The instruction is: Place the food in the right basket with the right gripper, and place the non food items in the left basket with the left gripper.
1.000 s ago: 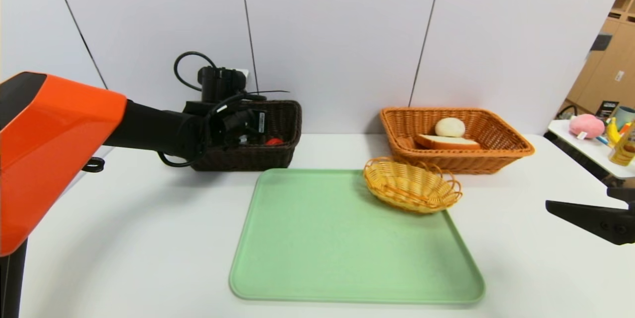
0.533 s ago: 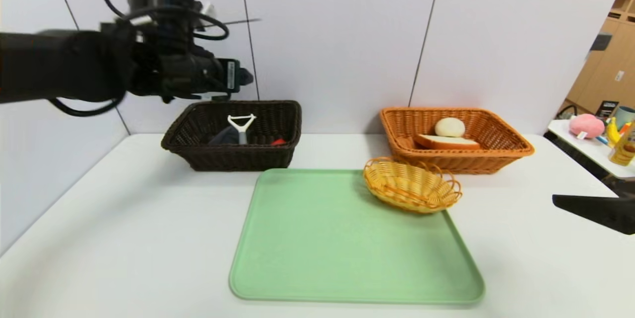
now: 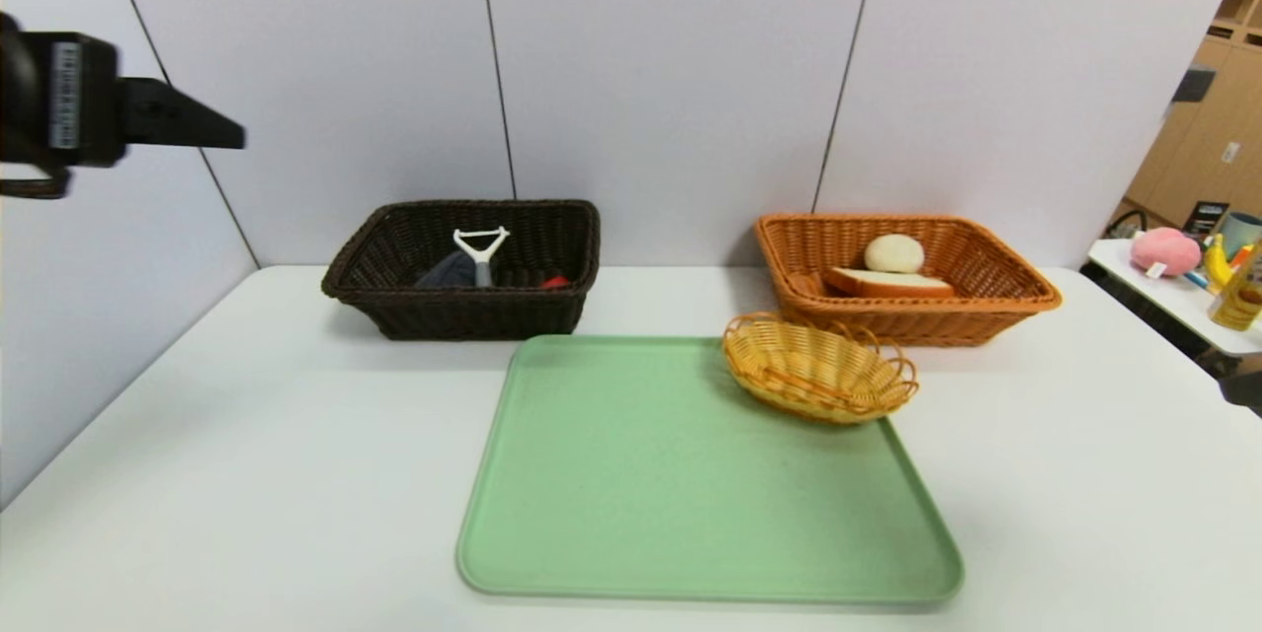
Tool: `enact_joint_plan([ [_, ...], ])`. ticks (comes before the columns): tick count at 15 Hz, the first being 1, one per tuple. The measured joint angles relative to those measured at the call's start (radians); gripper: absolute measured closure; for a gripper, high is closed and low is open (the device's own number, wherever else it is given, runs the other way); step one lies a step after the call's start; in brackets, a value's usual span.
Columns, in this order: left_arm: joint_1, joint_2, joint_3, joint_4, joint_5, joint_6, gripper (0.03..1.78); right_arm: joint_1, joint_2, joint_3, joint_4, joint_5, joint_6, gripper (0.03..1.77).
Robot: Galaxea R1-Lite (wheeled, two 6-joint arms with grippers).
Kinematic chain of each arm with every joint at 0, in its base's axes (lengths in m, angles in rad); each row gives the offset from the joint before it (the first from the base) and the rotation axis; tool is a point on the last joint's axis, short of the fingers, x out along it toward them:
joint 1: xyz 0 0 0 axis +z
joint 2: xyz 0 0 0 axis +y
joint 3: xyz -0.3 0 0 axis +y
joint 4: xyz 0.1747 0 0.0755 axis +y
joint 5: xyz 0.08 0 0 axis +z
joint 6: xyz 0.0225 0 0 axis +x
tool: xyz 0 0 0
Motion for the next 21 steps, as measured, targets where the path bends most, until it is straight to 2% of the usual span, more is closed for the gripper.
enact_joint_plan([
  [2,0.074,-0.128,0.04,0.053,0.001,0.0,0.17,-0.048,-0.018,-0.005,0.015,-0.015,-0.002,0.09],
  [5,0.132,-0.334,0.165,0.073,0.0,0.001,0.15,-0.122,-0.112,0.071,0.011,-0.013,-0.002,0.09],
  [8,0.15,-0.58,0.366,0.082,0.002,0.003,0.14,-0.18,-0.278,0.249,-0.034,-0.005,-0.003,0.09],
  [12,0.176,-0.916,0.638,0.088,0.0,0.044,0.13,-0.206,-0.571,0.512,-0.191,-0.011,-0.021,0.09],
  [14,0.201,-1.04,0.729,0.085,-0.041,0.066,0.12,-0.218,-0.723,0.605,-0.231,-0.01,-0.046,0.09],
  [16,0.213,-1.147,0.819,0.079,-0.114,0.102,0.12,-0.237,-0.867,0.687,-0.272,0.017,-0.079,0.09],
  [18,0.219,-1.229,0.906,0.049,-0.186,0.14,0.12,-0.244,-0.986,0.764,-0.366,0.049,-0.099,0.09],
  [21,0.22,-1.278,1.035,-0.077,-0.208,0.167,0.12,-0.246,-1.13,0.923,-0.548,0.053,-0.156,0.09],
])
